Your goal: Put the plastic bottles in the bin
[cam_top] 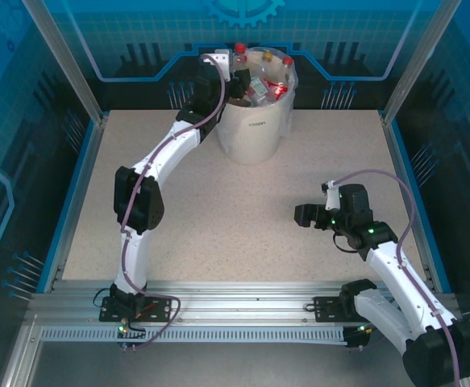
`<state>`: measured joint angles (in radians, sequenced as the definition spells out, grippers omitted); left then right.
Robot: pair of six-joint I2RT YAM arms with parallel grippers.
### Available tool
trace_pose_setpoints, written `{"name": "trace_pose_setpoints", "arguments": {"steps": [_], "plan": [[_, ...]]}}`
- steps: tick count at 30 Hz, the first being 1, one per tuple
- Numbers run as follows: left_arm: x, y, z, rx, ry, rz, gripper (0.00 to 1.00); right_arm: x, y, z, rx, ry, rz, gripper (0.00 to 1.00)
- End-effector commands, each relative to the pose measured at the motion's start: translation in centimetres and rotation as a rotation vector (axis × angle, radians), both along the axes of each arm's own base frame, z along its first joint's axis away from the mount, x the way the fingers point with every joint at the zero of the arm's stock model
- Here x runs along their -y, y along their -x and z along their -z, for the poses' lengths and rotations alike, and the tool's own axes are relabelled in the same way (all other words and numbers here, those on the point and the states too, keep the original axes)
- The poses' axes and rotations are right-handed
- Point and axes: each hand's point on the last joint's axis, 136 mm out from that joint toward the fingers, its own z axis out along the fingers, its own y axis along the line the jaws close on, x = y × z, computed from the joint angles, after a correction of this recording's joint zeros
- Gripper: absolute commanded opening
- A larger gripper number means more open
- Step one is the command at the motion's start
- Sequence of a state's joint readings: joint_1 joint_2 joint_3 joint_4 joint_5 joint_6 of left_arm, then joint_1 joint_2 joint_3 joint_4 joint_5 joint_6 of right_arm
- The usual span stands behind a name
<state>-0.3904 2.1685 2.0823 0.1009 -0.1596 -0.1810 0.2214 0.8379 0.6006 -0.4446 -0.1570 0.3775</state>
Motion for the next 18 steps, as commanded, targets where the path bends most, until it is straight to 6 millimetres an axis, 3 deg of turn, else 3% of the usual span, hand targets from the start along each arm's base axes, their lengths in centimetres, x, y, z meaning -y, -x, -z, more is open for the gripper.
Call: {"name": "trace_pose_setpoints", "arguments": {"steps": [1, 3, 7, 15, 18], "plan": [[0.8, 0.0, 3.6, -0.093, -0.048, 0.03, 0.68, 0.4, -0.2, -0.2, 0.011, -0.002, 0.016, 0.92], [0.9, 0.1, 2.8, -0.074, -0.059, 0.04, 0.85, 0.4, -0.2, -0.2, 0.011, -0.003, 0.017, 0.92], [0.8, 0.4, 0.6, -0.03, -0.084, 0.046, 0.98, 0.4, -0.2, -0.1, 0.01, -0.005, 0.017, 0.92], [-1.3, 1.6, -6.8, 0.123, -0.165, -0.024, 0.99, 0.4, -0.1, -0.1, 0.011, -0.006, 0.017, 0.92], [-2.5, 1.4, -8.3, 0.143, -0.19, -0.068, 0.97, 0.3, -0.1, -0.1, 0.011, -0.01, 0.014, 0.92]]}}
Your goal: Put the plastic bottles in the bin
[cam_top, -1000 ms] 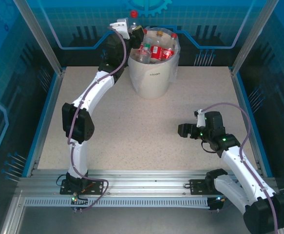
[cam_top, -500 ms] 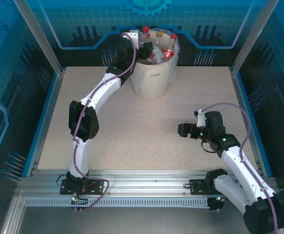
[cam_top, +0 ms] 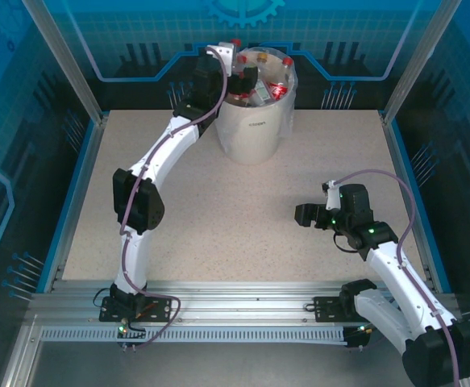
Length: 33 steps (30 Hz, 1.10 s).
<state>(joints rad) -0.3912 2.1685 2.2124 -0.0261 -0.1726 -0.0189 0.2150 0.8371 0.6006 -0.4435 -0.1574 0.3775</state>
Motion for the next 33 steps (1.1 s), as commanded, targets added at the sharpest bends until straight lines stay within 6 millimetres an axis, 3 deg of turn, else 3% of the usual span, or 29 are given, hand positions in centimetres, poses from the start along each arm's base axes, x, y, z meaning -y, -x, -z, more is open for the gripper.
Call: {"name": "trace_pose_setpoints", "arguments": {"steps": [1, 6, 10, 17, 26, 30, 33], "plan": [[-2.4, 0.7, -5.2, 0.098, -0.034, -0.067, 0.95, 0.1, 0.0, 0.0, 0.01, -0.012, 0.008, 0.92], [-2.6, -0.2, -4.5, 0.083, -0.033, -0.072, 0.79, 0.1, 0.0, 0.0, 0.008, -0.015, 0.01, 0.92], [-2.7, -1.6, -1.8, 0.024, -0.027, -0.08, 0.66, 0.3, 0.1, 0.0, 0.01, -0.011, 0.014, 0.92], [-2.2, -3.0, 2.6, -0.069, -0.023, -0.062, 0.53, 0.4, 0.2, 0.0, 0.008, -0.005, 0.015, 0.92], [-1.7, -3.6, 6.1, -0.16, 0.0, -0.047, 0.45, 0.2, 0.0, -0.1, 0.011, -0.014, 0.012, 0.92], [-1.7, -3.4, 5.6, -0.157, 0.016, -0.043, 0.45, 0.2, -0.1, -0.4, 0.014, -0.012, 0.011, 0.92], [-1.7, -2.7, 3.0, -0.109, 0.034, -0.033, 0.45, 0.3, -0.1, -0.5, 0.017, -0.005, 0.013, 0.92]]}}
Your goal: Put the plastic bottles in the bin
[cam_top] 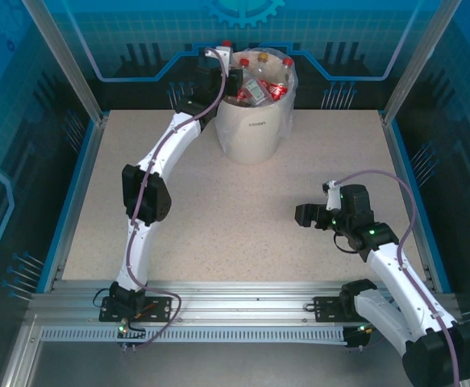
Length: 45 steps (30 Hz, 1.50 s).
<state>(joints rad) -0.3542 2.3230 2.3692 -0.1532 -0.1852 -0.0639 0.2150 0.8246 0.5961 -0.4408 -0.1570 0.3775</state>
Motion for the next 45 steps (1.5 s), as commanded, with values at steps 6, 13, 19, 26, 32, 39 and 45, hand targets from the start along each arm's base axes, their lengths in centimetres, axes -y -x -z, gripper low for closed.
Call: {"name": "trace_pose_setpoints", "arguments": {"steps": [6, 13, 19, 26, 32, 39, 45], "plan": [[-0.8, 3.6, -9.8, 0.146, 0.081, 0.045, 0.57, 0.2, -0.3, -0.4, 0.01, -0.011, 0.013, 0.92], [-2.5, 7.9, -13.7, 0.205, 0.048, 0.042, 0.72, 0.2, -1.1, -1.9, 0.048, 0.012, 0.005, 0.92], [-6.4, 13.2, -10.5, 0.139, -0.034, -0.038, 0.83, 1.2, -2.4, -3.8, 0.101, 0.075, 0.023, 0.92], [-14.3, 20.5, 0.2, -0.042, -0.14, -0.243, 0.94, 3.9, -4.8, -4.5, 0.173, 0.148, 0.118, 0.95], [-18.5, 25.7, 7.7, -0.132, -0.199, -0.367, 0.99, 8.2, -6.5, -1.8, 0.175, 0.323, 0.265, 1.0], [-21.1, 26.9, 14.5, -0.194, -0.189, -0.445, 0.99, 11.5, -8.0, 2.5, 0.255, 0.498, 0.37, 1.0], [-21.4, 25.2, 18.0, -0.169, -0.18, -0.46, 0.99, 12.0, -9.5, 3.7, 0.315, 0.533, 0.401, 1.0]]}}
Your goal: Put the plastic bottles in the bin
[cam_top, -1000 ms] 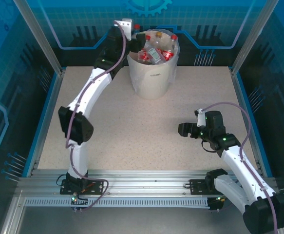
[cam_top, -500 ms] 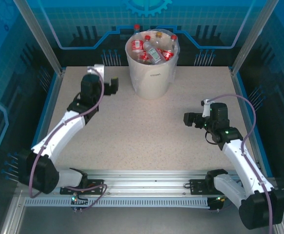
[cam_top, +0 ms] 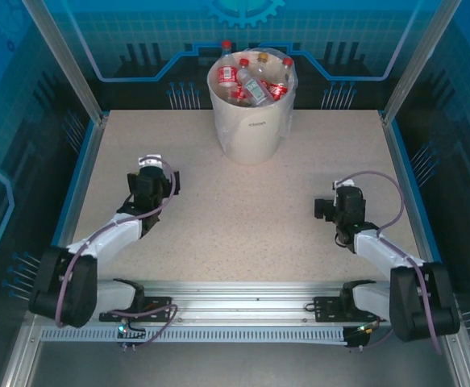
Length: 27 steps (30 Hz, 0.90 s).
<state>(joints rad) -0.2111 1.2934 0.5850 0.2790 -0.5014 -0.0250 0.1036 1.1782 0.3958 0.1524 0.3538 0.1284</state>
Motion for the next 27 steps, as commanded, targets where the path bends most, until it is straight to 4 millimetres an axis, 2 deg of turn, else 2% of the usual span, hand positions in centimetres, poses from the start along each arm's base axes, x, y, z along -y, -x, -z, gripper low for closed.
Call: {"name": "trace_pose_setpoints", "arguments": {"steps": [1, 8, 11, 14, 19, 21, 24, 27], "plan": [[-0.4, -1.6, -0.7, 0.08, 0.01, -0.026, 0.99, 1.0, -3.1, -4.3, 0.226, 0.056, 0.029, 1.0], [-0.5, -3.4, -0.7, 0.098, -0.05, 0.034, 0.99, 0.7, -4.6, -5.4, 0.325, 0.092, -0.007, 1.0], [-0.5, -3.3, -0.7, 0.102, -0.033, 0.05, 0.99, 0.4, -5.4, -5.8, 0.373, 0.089, -0.02, 1.0], [-0.5, -2.9, -1.0, 0.132, 0.0, 0.062, 0.99, 0.2, -6.1, -5.5, 0.338, 0.09, -0.028, 1.0], [-0.3, -2.7, -1.3, 0.155, 0.008, 0.079, 0.99, -0.5, -6.2, -5.6, 0.38, 0.032, -0.041, 1.0], [-0.3, -2.5, -1.3, 0.155, 0.016, 0.077, 0.99, -0.8, -6.5, -5.0, 0.401, 0.013, -0.048, 1.0], [-0.7, -1.8, -1.0, 0.168, 0.008, 0.063, 0.99, -1.5, -7.1, -4.3, 0.389, 0.013, -0.087, 1.0], [-0.8, -1.1, 0.8, 0.154, 0.013, 0.061, 0.99, -2.2, -7.4, -3.9, 0.38, 0.011, -0.13, 1.0]]}}
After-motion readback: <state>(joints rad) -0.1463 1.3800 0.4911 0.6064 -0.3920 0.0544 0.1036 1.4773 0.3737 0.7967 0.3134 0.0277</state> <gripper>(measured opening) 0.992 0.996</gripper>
